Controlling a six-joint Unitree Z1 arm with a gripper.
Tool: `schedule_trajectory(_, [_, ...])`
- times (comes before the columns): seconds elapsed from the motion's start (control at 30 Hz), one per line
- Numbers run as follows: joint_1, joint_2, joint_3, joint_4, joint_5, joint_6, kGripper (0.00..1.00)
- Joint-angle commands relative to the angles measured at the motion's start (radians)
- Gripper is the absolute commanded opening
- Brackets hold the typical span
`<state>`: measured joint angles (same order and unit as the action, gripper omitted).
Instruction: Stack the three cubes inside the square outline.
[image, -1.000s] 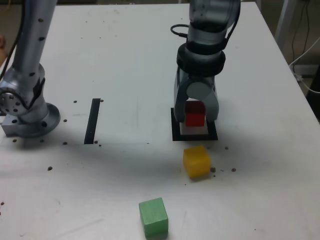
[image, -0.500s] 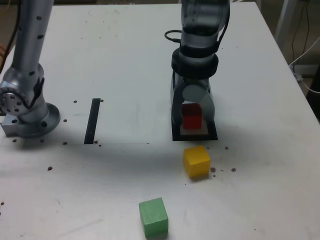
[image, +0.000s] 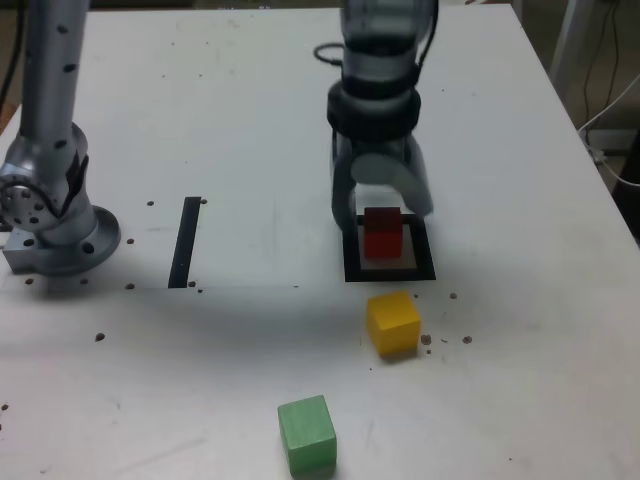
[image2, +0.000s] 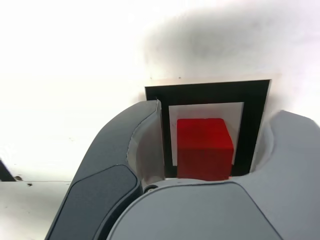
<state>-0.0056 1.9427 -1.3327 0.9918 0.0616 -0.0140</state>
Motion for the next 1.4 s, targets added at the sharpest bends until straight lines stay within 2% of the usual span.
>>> schedule_trajectory(0.0, [-0.010, -0.030, 0.000, 0.013, 0.015, -0.007, 1.00])
schedule_trajectory(0.13, [-0.040, -0.057, -0.030, 0.057, 0.028, -0.016, 1.00])
schedule_trajectory(0.3, [-0.103, -0.041, -0.096, 0.132, 0.019, -0.065, 1.00])
schedule_trajectory(0.73, [-0.254, 0.031, -0.183, 0.221, -0.049, -0.207, 1.00])
schedule_trajectory(0.97, [-0.302, 0.082, -0.218, 0.307, -0.091, -0.266, 0.99])
schedule_trajectory(1.1, [-0.315, 0.119, -0.233, 0.317, -0.116, -0.268, 0.98])
schedule_trajectory(1.37, [-0.324, 0.186, -0.288, 0.307, -0.136, -0.254, 0.97])
